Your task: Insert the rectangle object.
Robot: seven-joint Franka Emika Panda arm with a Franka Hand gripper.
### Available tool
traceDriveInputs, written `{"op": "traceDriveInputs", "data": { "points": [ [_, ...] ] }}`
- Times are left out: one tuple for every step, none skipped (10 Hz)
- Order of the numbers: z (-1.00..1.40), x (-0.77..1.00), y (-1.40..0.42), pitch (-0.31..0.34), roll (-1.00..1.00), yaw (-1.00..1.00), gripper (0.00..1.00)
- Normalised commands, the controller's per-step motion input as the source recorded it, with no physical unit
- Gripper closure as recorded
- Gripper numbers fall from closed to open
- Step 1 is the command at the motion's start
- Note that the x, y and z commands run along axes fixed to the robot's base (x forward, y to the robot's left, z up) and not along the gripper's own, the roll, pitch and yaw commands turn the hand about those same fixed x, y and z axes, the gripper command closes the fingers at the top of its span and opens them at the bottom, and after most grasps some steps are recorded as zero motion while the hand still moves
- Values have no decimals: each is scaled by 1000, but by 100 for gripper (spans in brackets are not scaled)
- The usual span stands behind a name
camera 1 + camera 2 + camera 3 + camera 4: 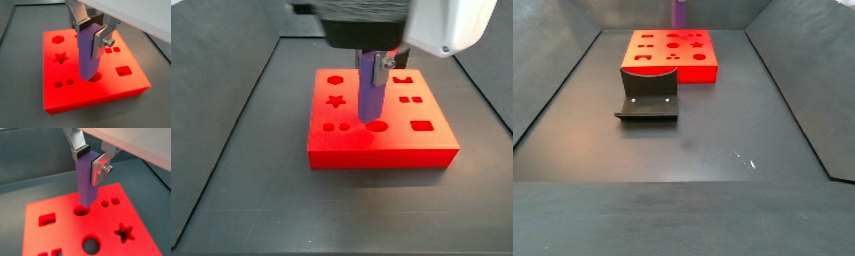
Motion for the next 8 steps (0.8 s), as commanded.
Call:
{"op": "traceDriveInputs", "data": {
  "points": [
    [0,206,-46,0,-49,-863,100],
    [0,443,-60,0,-69,-660,100],
    [203,626,0,-29,-286,-483,100],
    [177,540,0,-89,-321,-537,100],
    [217,569,0,-93,-349,-509,100],
    [0,691,66,-74,-250,-471,100],
    [-120,777,57,-21,-143,-431,100],
    [-289,749,109,0,0,-469,100]
  ]
}}
